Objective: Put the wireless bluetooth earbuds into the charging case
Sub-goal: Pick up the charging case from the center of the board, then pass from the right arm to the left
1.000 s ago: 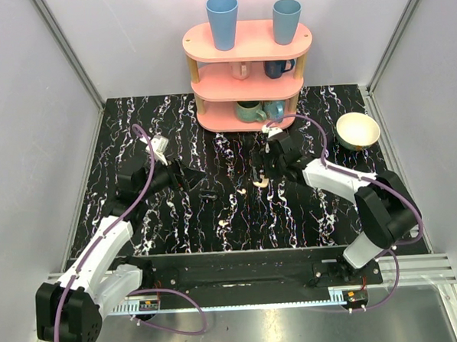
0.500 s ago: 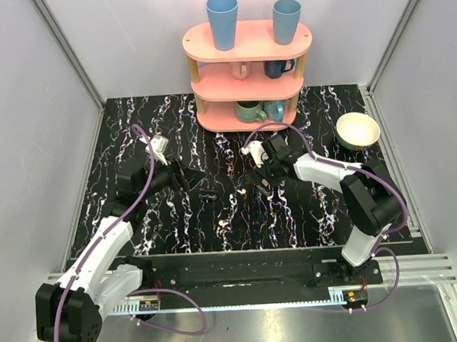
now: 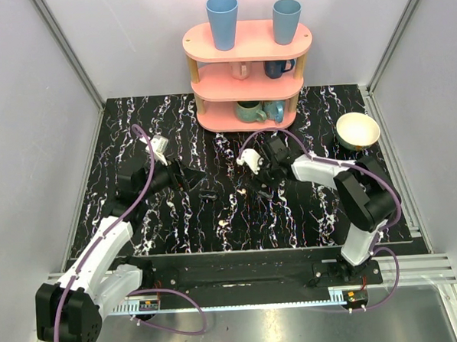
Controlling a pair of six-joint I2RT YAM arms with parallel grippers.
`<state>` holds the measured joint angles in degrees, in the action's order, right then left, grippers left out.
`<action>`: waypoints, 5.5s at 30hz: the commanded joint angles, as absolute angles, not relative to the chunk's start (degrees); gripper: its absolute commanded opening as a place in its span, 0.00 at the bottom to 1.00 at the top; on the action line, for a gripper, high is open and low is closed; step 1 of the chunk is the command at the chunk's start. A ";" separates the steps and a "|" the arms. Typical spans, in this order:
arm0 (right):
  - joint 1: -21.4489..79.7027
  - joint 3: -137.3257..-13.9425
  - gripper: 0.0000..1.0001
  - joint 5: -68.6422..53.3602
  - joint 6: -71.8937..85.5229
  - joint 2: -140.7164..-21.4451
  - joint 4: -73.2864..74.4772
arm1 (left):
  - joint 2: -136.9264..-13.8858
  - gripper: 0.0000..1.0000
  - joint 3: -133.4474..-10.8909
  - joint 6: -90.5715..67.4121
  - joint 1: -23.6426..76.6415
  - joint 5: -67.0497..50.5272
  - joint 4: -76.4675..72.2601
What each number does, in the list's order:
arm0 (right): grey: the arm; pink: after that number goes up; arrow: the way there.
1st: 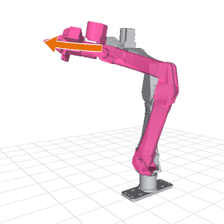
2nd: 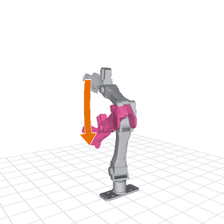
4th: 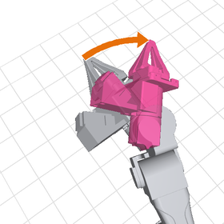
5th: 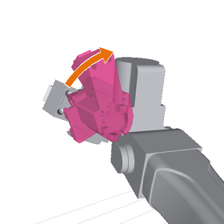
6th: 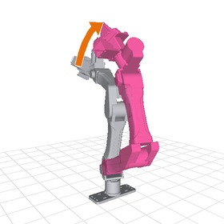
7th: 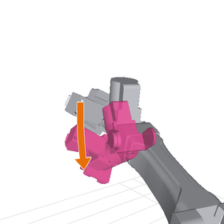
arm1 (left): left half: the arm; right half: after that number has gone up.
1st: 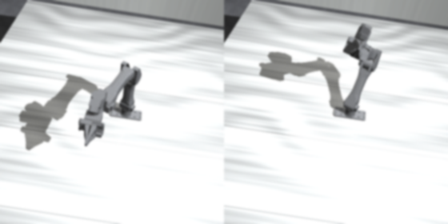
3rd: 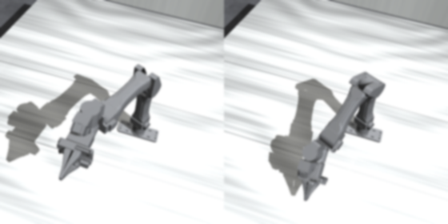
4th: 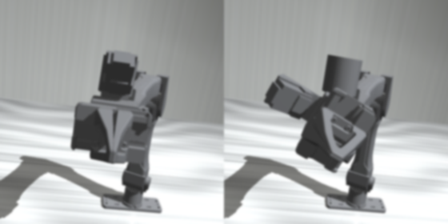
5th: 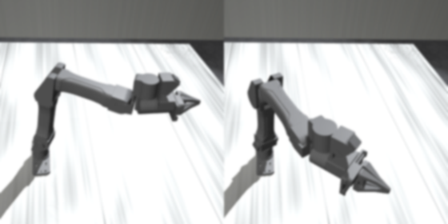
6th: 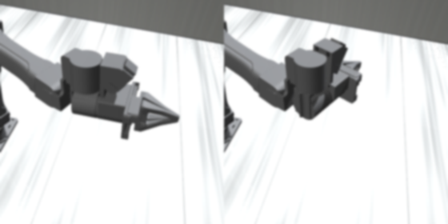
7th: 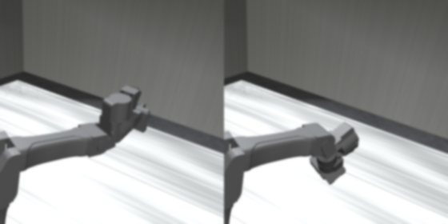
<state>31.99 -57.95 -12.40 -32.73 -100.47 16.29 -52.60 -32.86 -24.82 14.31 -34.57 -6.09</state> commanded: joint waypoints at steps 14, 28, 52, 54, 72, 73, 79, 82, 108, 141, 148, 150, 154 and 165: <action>28.56 -62.57 0.70 -20.66 -36.21 -103.80 21.62 | -51.59 0.78 -32.70 -24.08 14.50 -34.81 -8.08; 28.56 -67.85 0.81 -17.66 -27.43 -106.35 24.43 | -51.59 0.78 -32.43 -24.26 14.50 -34.63 -8.26; 28.65 -68.03 0.81 -19.60 -23.91 -105.38 23.91 | -52.73 0.79 -33.40 -24.17 14.59 -34.45 -7.91; 28.57 -67.85 0.81 -20.04 -23.82 -105.12 23.82 | -52.65 0.79 -33.66 -24.26 14.59 -34.54 -7.21; 28.65 -67.15 0.79 -21.88 -22.94 -104.06 21.44 | -51.33 0.86 -34.19 -24.08 14.59 -32.17 -4.39; 28.65 -67.24 0.79 -21.80 -22.94 -104.15 21.71 | -51.24 0.87 -34.19 -24.17 14.59 -32.25 -4.48; 28.65 -67.41 0.77 -20.13 -24.08 -105.20 24.08 | -50.98 0.89 -33.93 -26.18 14.59 -34.88 -6.85; 28.74 -68.11 0.76 -19.95 -23.91 -105.82 24.61 | -50.80 0.89 -34.36 -27.68 14.59 -37.08 -7.38; 28.83 -69.79 0.35 -18.89 -23.20 -107.32 25.31 | -49.75 0.99 -33.49 -33.13 14.59 -37.09 -11.51; 48.15 -58.00 0.16 -15.65 -34.98 -63.72 13.53 | -57.13 0.99 -42.09 -28.22 21.44 -47.81 -9.93; 50.88 -59.41 0.14 -12.92 -35.42 -64.95 14.33 | -59.50 0.99 -44.30 -27.16 26.01 -51.42 -11.07; 51.15 -59.33 0.14 -12.57 -34.64 -64.86 13.72 | -59.68 0.97 -43.86 -27.68 26.45 -51.59 -12.56; 52.03 -59.33 0.13 -12.13 -33.23 -64.78 12.49 | -59.76 0.89 -41.31 -31.54 26.89 -50.89 -20.37; 53.00 -59.15 0.13 -10.72 -33.05 -64.60 10.99 | -62.23 0.79 -37.35 -38.50 28.56 -45.62 -29.01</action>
<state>52.31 -56.77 -12.47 -33.54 -65.01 14.37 -62.13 -37.41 -37.80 27.99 -47.20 -25.23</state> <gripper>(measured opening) 0.524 0.796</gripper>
